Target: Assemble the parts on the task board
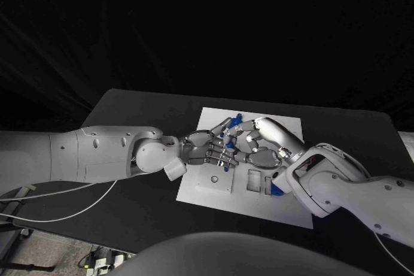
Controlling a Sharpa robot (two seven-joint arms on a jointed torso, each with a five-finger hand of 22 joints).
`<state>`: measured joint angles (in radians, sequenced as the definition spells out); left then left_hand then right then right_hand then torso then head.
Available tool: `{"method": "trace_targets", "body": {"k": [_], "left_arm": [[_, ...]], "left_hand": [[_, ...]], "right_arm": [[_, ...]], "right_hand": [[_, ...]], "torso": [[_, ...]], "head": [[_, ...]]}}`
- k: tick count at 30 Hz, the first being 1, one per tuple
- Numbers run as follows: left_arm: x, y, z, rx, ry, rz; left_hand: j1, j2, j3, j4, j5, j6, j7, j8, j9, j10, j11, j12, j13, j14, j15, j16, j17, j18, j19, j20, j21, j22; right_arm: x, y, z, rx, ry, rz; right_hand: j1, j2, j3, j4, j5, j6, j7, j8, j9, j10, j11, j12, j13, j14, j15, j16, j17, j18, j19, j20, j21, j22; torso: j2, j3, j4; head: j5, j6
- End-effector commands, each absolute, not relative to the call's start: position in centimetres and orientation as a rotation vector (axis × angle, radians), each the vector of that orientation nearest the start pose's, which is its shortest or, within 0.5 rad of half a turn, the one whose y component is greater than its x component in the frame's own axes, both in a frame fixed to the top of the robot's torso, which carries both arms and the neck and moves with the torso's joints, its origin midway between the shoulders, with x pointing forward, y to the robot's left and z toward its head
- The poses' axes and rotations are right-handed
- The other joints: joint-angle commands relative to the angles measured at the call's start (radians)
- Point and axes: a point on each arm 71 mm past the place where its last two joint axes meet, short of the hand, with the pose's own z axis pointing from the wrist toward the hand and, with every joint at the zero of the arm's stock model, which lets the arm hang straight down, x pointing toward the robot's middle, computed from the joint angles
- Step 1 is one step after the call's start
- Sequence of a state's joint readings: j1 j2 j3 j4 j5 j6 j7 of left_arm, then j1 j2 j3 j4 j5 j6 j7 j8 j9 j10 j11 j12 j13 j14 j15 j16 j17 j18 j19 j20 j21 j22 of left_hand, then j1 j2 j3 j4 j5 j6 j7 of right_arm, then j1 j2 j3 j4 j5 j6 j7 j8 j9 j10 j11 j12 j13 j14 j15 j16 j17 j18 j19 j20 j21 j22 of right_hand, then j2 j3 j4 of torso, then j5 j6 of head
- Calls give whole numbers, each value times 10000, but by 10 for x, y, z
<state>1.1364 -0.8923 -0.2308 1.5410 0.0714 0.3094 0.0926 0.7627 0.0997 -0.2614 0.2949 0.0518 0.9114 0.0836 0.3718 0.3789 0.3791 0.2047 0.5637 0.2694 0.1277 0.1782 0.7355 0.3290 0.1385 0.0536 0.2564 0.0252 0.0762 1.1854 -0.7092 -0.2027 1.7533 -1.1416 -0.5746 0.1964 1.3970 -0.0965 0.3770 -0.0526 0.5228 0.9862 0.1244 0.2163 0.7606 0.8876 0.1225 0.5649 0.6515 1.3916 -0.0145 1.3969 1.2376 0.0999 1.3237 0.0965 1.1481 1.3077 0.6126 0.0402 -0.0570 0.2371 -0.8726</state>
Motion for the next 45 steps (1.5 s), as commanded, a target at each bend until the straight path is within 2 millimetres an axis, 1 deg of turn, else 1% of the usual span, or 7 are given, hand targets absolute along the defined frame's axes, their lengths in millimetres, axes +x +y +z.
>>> {"method": "trace_targets", "body": {"k": [1,9,23,27,40,43,45], "left_arm": [[409,200,-282,-12731,22151,-17998],[408,202,-282,-12782,22238,-17872],[408,207,-283,-12863,22312,-17575],[408,209,-284,-12910,22305,-17455],[408,211,-284,-12966,22279,-17323],[408,212,-284,-12971,22215,-17334],[409,212,-283,-12981,22124,-17346]], "left_hand": [[-81,-32,78,-8,-53,79,14,55,18,9,-28,54,10,74,4,42,-10,81,4,-10,-29,0],[-86,-59,135,-6,-52,381,-109,311,257,-13,88,161,-3,104,87,77,-26,49,11,33,-24,1],[-32,-41,188,-13,-51,434,-128,511,532,-8,171,241,-16,139,167,118,-31,1,37,61,-12,20],[17,-19,204,-17,-51,397,-116,548,609,0,199,268,-18,153,195,135,-31,-15,49,74,-7,29],[251,20,251,-24,-46,217,-44,607,832,-19,228,348,-36,148,240,177,-41,-43,81,96,9,54],[341,35,257,-20,-46,70,33,569,892,-25,223,397,-44,150,248,206,-45,-44,93,102,16,65],[456,68,276,-32,-42,-109,132,474,888,-16,212,450,-47,163,255,241,-46,-44,109,113,25,80]], "right_arm": [[389,-78,-201,-1181,15542,13225],[389,-79,-202,-1176,15550,13215],[390,-82,-203,-1157,15719,13107],[390,-84,-204,-1147,15803,13049],[390,-84,-205,-1186,15901,13003],[390,-84,-205,-1193,15924,12999],[390,-84,-205,-1196,15934,12998]], "right_hand": [[162,43,49,-11,25,-47,0,-3,0,785,-713,36,9,44,13,11,-8,-72,12,-26,-3,1423],[162,43,49,-11,25,-47,0,-3,0,785,-713,36,9,44,13,11,-8,-72,12,-26,-3,1423],[256,35,59,-22,32,-109,16,-35,13,763,-699,18,-9,28,23,-5,-32,-72,-5,-21,7,1423],[306,29,66,-36,37,-138,24,-54,13,758,-693,11,-18,23,26,-10,-40,-71,-11,-20,15,1423],[482,12,90,-95,79,-171,44,-94,11,769,-667,13,-34,10,35,-26,-60,-69,-26,-19,46,1425],[500,10,92,-100,81,-170,46,-96,11,772,-663,15,-35,8,37,-28,-62,-70,-26,-19,54,1426],[505,10,93,-102,81,-170,47,-97,11,773,-662,15,-36,9,38,-28,-62,-70,-25,-19,56,1427]], "torso": [[1,2,0],[2,1,1],[1,-1,-2],[-3,1,-1],[0,2,1],[1,1,1],[-1,1,0]], "head": [[7,0],[33,0],[90,0],[108,0],[102,0],[112,0],[113,0]]}}
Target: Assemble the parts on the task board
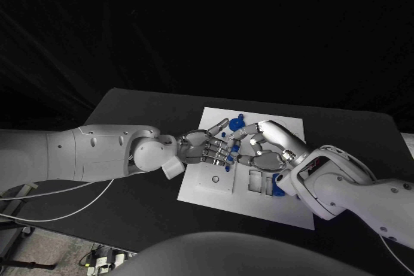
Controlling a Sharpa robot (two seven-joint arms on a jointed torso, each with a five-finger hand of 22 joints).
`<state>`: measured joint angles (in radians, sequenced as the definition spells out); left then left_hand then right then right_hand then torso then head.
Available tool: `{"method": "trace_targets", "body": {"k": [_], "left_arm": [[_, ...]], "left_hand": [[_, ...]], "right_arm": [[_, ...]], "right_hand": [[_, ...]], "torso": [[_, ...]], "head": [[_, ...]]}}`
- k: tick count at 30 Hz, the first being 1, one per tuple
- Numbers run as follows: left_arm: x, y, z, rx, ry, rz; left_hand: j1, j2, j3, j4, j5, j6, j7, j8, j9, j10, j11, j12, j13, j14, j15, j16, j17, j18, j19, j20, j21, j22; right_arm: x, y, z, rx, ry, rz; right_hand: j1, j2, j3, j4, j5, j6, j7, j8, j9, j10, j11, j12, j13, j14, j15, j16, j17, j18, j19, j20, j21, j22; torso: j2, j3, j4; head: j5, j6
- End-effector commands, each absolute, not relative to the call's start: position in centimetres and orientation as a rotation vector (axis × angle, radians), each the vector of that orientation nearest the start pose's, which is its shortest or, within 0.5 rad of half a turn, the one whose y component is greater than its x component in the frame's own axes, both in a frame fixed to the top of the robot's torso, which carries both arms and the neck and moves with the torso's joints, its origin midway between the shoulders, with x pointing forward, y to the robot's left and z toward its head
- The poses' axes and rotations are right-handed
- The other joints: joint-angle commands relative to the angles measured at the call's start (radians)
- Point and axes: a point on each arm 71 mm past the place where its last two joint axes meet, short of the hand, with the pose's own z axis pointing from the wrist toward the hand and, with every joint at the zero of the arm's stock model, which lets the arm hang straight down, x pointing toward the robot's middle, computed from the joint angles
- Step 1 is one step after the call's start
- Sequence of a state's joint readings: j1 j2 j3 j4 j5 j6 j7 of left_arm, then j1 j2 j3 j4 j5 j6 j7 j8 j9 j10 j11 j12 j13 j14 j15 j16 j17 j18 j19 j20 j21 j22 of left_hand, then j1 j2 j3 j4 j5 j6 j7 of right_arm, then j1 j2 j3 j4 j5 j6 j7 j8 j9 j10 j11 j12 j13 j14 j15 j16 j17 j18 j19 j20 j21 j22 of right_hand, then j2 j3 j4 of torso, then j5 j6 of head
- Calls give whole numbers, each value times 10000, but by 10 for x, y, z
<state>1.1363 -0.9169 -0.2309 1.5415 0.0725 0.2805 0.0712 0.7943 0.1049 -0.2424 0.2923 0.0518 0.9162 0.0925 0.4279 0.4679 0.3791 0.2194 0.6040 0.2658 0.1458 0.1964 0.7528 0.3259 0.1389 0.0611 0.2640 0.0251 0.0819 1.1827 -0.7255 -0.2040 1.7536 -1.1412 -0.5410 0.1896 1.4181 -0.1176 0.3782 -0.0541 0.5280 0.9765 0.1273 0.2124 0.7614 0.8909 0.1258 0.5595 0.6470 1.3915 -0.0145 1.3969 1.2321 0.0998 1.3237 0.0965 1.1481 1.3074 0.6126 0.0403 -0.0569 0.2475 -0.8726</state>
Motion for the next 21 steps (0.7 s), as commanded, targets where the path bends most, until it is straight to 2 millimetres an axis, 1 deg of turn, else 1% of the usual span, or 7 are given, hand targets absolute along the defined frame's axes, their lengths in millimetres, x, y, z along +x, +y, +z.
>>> {"method": "trace_targets", "body": {"k": [1,3,6,10,15,18,21], "left_arm": [[409,213,-283,-12989,22066,-17348],[409,214,-283,-13012,21930,-17343],[410,218,-282,-13091,21609,-17284],[411,226,-280,-13217,21072,-17117],[414,235,-275,-13156,20180,-17032],[417,240,-268,-13026,19589,-17060],[421,244,-257,-12825,19038,-17081]], "left_hand": [[213,28,89,-4,-42,-303,114,-189,-47,-22,56,81,-16,-17,76,90,-16,-37,49,38,35,37],[349,53,83,-6,-36,-659,194,-456,-205,-57,90,145,-34,-32,82,132,-25,-43,82,69,54,69],[640,101,85,-12,-23,-1358,-47,-987,-583,-175,314,230,-82,-82,230,183,-55,-111,160,111,103,142],[941,146,62,-14,23,-1966,-142,-1450,-991,-310,434,350,-178,-139,335,252,-113,-246,250,92,172,228],[1377,264,64,-32,126,-1762,297,-1437,-1241,-256,462,586,-269,-51,393,417,-161,-327,508,56,347,458],[1619,354,41,-41,287,-1680,329,-1435,-1385,-180,466,720,-326,53,394,521,-193,-331,727,63,497,636],[1833,414,13,-47,410,-1558,491,-1396,-1485,-124,409,812,-381,119,378,593,-227,-304,874,68,607,750]], "right_arm": [[390,-84,-205,-1198,15934,12999],[390,-84,-205,-1201,15927,13006],[390,-83,-205,-1217,15921,13032],[389,-81,-204,-1338,15975,13055],[387,-75,-202,-1882,16010,13043],[385,-69,-202,-2434,16023,13017],[383,-63,-202,-2911,16058,12992]], "right_hand": [[297,220,81,-88,29,-73,20,-60,3,742,-695,70,9,10,38,-27,-6,-70,-27,-18,55,1429],[299,219,81,-89,29,-73,20,-60,3,742,-694,70,9,10,38,-26,-4,-69,-27,-18,55,1429],[309,217,81,-92,27,-71,21,-61,3,747,-693,72,9,9,39,-28,-8,-70,-25,-18,62,1431],[324,212,81,-96,23,-70,23,-64,2,752,-690,73,7,5,41,-33,-15,-69,-29,-17,63,1430],[355,209,86,-103,17,-84,31,-78,-2,748,-680,66,-1,-10,45,-49,-44,-65,-44,-16,53,1424],[383,215,84,-95,-33,-99,42,-96,-8,740,-670,54,-14,-35,55,-73,-81,-62,-66,-10,43,1418],[428,232,80,-76,-120,-128,50,-127,-16,725,-669,35,-34,-76,64,-111,-138,-61,-94,0,45,1412]], "torso": [[0,-1,0],[0,-2,1],[2,-2,5],[-5,0,15],[-8,-5,15],[-5,-7,13],[-3,-1,15]], "head": [[7,0],[8,0],[21,0],[85,0],[134,0],[167,0],[219,0]]}}
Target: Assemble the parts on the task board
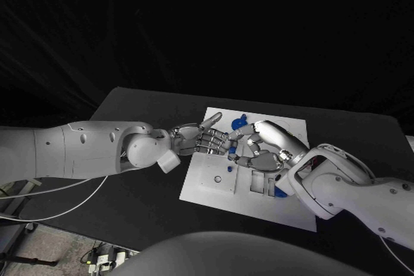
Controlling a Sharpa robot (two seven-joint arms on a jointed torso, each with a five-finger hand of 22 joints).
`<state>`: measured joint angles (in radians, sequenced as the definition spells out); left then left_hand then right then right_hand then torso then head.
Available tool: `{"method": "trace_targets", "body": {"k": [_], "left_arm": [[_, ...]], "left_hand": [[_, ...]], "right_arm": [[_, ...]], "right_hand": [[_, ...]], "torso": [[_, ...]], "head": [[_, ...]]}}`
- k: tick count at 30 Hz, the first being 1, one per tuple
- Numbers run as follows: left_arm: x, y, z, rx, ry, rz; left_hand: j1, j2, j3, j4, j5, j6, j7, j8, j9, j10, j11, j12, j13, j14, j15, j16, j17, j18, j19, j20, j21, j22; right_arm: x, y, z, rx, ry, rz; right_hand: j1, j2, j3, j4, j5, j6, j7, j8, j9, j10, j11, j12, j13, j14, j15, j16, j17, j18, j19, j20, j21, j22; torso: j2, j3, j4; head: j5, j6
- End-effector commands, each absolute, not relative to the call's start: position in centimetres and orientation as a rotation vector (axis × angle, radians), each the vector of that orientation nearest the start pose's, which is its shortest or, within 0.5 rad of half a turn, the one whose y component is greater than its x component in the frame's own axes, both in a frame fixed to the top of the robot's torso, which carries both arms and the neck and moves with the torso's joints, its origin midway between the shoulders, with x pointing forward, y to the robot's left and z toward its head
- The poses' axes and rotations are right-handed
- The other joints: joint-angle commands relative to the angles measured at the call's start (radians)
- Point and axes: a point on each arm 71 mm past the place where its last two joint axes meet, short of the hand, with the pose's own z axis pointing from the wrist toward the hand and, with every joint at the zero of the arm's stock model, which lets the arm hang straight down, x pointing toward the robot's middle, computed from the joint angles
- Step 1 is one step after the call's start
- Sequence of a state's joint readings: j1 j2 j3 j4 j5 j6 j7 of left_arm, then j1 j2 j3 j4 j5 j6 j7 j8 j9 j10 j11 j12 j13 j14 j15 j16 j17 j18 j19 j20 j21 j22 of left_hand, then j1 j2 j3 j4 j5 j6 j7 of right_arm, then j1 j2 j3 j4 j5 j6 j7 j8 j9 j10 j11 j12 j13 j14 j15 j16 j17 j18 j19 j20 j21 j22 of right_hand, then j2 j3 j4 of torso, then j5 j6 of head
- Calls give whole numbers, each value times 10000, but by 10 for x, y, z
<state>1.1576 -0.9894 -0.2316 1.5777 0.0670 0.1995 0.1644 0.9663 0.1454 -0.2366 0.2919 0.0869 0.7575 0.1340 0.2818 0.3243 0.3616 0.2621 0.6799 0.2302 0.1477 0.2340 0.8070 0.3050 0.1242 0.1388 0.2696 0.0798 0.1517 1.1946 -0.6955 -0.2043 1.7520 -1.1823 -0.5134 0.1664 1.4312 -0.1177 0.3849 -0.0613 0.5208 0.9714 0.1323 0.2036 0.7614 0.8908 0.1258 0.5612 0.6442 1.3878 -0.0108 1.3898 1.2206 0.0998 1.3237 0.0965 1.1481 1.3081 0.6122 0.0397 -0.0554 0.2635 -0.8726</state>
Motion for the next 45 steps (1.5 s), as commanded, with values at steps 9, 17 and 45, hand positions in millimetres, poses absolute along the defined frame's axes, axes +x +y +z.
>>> {"method": "trace_targets", "body": {"k": [9,17,45], "left_arm": [[438,259,-209,-11942,17393,-16909],[448,263,-182,-11409,16479,-16723],[451,251,-178,-10704,16705,-16693]], "left_hand": [[835,29,-158,-23,416,251,437,149,-317,303,-211,258,-208,349,-101,240,-164,19,530,105,405,381],[1244,39,-225,-28,610,388,569,231,-443,494,-342,324,-327,519,-200,326,-276,159,730,146,591,534],[1741,97,-247,-31,787,443,685,276,-579,559,-359,324,-459,550,-198,383,-404,171,623,157,591,484]], "right_arm": [[384,-51,-214,-3429,16089,12831],[378,-36,-242,-3886,15890,12770],[371,-32,-288,-4126,15614,12321]], "right_hand": [[325,253,-3,31,-161,-105,6,-69,-22,707,-671,-2,-28,-65,32,-60,-45,-58,-119,8,58,1402],[343,252,-33,62,-289,-82,3,-72,-19,719,-666,-14,-51,-50,38,-42,-14,-59,-136,16,79,1402],[609,252,-79,135,-1056,-221,-19,-188,-21,755,-675,-158,-238,-130,31,-102,-114,-39,-253,30,94,1378]], "torso": [[-10,3,-37],[17,4,-25],[2,4,-17]], "head": [[196,0],[201,0],[167,0]]}}
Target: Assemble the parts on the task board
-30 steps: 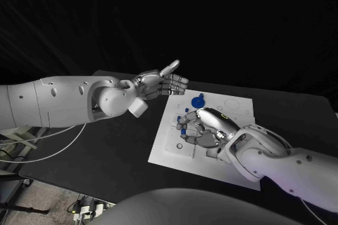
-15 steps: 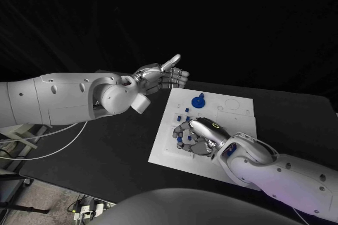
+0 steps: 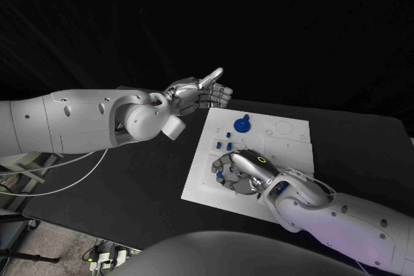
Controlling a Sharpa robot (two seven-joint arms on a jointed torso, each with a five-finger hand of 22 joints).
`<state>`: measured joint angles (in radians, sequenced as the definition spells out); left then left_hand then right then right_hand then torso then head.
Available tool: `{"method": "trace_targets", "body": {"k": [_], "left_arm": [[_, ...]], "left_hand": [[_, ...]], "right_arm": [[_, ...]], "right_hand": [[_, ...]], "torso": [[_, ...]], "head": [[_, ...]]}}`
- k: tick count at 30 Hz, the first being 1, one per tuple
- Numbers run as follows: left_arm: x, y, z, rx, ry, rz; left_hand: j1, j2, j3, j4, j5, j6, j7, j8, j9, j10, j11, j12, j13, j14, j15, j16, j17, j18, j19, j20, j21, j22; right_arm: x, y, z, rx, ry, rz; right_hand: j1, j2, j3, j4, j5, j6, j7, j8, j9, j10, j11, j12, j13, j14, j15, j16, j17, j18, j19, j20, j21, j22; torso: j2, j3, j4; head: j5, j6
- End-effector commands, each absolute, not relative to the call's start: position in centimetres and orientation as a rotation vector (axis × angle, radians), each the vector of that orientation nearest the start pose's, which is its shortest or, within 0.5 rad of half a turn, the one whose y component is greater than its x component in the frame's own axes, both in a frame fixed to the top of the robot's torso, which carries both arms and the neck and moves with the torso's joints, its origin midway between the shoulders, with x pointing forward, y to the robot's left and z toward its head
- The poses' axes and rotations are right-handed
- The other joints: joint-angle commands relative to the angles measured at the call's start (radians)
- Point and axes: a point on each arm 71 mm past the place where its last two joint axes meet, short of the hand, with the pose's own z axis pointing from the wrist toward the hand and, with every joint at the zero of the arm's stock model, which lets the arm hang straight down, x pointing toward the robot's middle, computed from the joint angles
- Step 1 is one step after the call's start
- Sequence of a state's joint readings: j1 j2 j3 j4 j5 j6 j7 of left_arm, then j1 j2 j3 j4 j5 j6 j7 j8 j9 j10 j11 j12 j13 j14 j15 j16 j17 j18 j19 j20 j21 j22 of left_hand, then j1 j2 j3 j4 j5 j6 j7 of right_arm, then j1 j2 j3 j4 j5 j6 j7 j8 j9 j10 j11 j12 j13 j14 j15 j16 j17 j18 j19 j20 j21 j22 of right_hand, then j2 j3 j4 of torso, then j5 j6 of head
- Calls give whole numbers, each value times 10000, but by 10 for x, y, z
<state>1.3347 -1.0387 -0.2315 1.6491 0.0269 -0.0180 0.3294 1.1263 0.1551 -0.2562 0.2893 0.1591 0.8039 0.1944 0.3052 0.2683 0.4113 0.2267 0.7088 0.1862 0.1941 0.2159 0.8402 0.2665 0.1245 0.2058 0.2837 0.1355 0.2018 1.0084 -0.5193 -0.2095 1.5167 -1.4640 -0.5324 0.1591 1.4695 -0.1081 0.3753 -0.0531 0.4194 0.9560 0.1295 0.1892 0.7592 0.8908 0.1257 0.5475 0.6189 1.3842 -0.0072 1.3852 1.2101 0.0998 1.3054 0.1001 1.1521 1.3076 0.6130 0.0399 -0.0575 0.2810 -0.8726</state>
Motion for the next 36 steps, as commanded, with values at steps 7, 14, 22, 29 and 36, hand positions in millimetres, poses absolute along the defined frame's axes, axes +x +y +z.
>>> {"method": "trace_targets", "body": {"k": [7,14,22,29,36], "left_arm": [[451,248,-180,-10555,16904,-16677],[451,246,-180,-10436,17036,-16630],[451,246,-181,-10430,17128,-16597],[451,245,-182,-10414,17193,-16591],[452,244,-183,-10408,17263,-16607]], "left_hand": [[294,23,-53,-8,166,-17,96,55,-55,65,-13,31,-55,76,-26,67,-54,170,-86,11,29,-34],[421,30,-58,-9,242,-16,106,65,-84,65,-22,30,-82,65,-31,80,-81,174,-110,9,31,-41],[478,42,-60,-5,284,-13,115,72,-98,63,-26,29,-96,58,-34,87,-95,174,-128,7,28,-49],[506,45,-62,-5,305,-11,119,76,-104,64,-28,29,-103,56,-34,92,-101,174,-139,7,24,-56],[519,46,-63,-6,315,-10,122,77,-107,64,-29,29,-106,55,-35,93,-104,173,-147,8,21,-62]], "right_arm": [[370,-31,-290,-4013,15621,12402],[368,-29,-290,-3923,15557,12571],[366,-26,-289,-3846,15580,12706],[367,-26,-293,-3821,15761,12630],[366,-28,-297,-3845,15891,12504]], "right_hand": [[238,163,15,65,-73,-50,5,-35,9,767,-676,-26,6,-83,-7,-45,11,-44,-58,-7,82,1389],[273,171,-9,148,-356,-5,-14,-8,43,812,-701,-61,-57,-84,-22,-44,10,-45,-64,-11,111,1390],[266,173,-24,200,-480,11,-16,2,57,831,-713,-78,-84,-64,-25,-24,43,-50,-56,-11,133,1393],[264,174,-27,210,-494,19,-16,7,61,835,-716,-80,-90,-56,-26,-17,55,-58,-36,-11,164,1403],[281,176,-20,209,-492,24,-21,10,64,837,-717,-85,-95,-60,-28,-21,45,-57,-37,-13,164,1402]], "torso": [[-3,2,6],[-4,2,7],[-8,1,4],[-3,1,3],[-2,0,-1]], "head": [[-21,0],[-47,0],[-58,0],[-93,0],[-118,0]]}}
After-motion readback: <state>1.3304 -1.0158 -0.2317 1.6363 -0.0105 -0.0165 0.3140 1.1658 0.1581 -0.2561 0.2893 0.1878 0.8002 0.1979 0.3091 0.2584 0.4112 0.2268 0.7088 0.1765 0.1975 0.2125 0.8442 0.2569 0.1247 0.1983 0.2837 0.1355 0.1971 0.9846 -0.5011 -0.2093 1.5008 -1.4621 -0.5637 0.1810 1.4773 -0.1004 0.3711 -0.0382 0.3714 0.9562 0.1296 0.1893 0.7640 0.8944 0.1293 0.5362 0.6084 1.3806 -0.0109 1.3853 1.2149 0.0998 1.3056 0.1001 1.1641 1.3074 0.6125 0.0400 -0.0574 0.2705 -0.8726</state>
